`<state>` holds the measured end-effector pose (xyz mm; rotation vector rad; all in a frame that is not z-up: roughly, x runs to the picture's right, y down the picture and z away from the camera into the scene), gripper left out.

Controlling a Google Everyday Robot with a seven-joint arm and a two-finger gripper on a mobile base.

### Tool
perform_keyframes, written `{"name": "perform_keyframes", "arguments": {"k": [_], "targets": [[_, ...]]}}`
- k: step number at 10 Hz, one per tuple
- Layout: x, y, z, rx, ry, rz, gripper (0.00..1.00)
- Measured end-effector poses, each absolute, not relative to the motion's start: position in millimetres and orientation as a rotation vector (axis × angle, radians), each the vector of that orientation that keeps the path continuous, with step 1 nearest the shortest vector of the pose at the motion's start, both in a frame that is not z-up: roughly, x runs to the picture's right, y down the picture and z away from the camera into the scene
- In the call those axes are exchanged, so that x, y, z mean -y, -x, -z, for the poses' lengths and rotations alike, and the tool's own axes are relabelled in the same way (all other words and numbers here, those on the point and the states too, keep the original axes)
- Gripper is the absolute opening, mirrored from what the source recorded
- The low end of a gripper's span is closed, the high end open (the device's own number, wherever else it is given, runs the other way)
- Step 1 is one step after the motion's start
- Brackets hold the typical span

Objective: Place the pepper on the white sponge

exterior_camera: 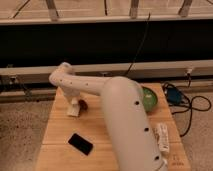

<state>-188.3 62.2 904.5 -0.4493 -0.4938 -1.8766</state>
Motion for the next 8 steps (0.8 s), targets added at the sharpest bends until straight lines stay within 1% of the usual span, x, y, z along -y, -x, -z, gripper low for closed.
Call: {"name": "perform_keyframes", "arguments": {"k": [8], "targets": [[-60.3, 185.5, -905.8, 0.501, 0.452, 1.89, 0.8]]}}
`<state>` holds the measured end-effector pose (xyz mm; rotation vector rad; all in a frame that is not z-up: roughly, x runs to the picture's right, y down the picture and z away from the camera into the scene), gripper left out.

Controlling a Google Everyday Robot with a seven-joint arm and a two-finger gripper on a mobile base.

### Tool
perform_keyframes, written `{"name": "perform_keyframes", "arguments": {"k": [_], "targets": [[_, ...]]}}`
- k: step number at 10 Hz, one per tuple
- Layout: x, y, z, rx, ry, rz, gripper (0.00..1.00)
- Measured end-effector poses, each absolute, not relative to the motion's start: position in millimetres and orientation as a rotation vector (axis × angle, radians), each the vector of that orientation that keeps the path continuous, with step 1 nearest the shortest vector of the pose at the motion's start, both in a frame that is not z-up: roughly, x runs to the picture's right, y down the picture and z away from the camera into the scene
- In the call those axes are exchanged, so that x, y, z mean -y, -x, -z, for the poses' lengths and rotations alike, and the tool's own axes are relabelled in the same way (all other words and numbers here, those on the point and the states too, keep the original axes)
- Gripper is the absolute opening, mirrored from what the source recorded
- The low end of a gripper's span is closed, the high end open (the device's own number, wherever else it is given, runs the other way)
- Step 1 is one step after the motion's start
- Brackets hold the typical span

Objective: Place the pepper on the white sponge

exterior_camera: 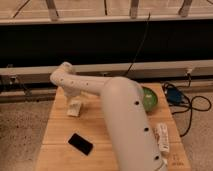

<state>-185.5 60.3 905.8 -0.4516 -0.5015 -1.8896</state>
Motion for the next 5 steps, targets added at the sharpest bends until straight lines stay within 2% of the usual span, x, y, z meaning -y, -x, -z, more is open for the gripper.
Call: {"name": "perform_keyframes", "arguments": {"k": [5], "targets": [[-61.7, 184.2, -902.3, 0.503, 0.454, 1.901, 0.8]]}}
